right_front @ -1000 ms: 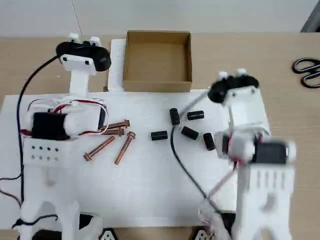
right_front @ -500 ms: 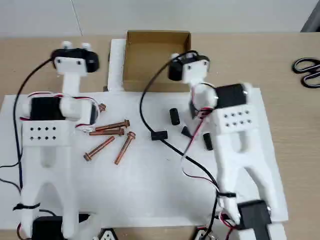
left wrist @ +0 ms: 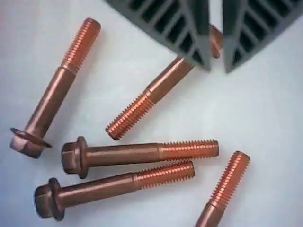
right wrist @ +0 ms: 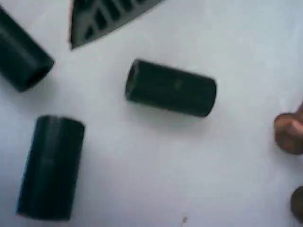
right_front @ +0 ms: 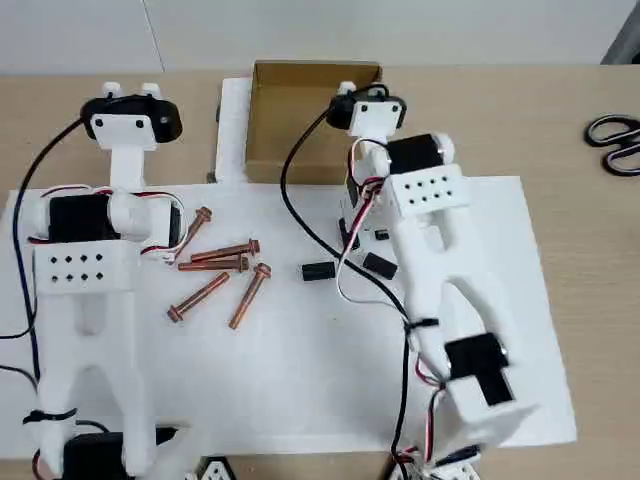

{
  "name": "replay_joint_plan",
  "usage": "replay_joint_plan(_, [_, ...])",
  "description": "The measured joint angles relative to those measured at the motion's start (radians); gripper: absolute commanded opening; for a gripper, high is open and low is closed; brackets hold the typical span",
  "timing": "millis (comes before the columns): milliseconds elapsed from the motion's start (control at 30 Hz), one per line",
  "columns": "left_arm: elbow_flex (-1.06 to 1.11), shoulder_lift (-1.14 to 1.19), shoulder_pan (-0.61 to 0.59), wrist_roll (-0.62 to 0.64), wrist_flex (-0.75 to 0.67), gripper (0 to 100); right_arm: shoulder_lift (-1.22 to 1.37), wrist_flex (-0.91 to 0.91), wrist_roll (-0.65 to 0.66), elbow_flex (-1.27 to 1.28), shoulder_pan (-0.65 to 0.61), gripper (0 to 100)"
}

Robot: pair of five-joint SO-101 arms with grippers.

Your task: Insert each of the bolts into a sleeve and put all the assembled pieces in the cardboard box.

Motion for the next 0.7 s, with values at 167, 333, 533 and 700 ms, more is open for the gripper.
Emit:
replay_joint_plan(167, [0.058, 0.000, 0.000, 0.000, -0.015, 1, 0.063, -0.058, 0.000, 0.000, 0.000, 20.1])
replay_joint_plan(333, [0.121, 0.000, 0.000, 0.000, -0.052, 1, 0.107, -0.104, 0.000, 0.000, -0.005, 20.1])
replay_joint_plan(533, [0.130, 0.000, 0.000, 0.002, -0.086, 1, 0.138, -0.127, 0.000, -0.002, -0.072, 20.1])
replay_joint_plan(700, [0.130, 0.000, 0.000, 0.005, -0.092, 1, 0.147, -0.137, 0.000, -0.044, -0.101, 20.1])
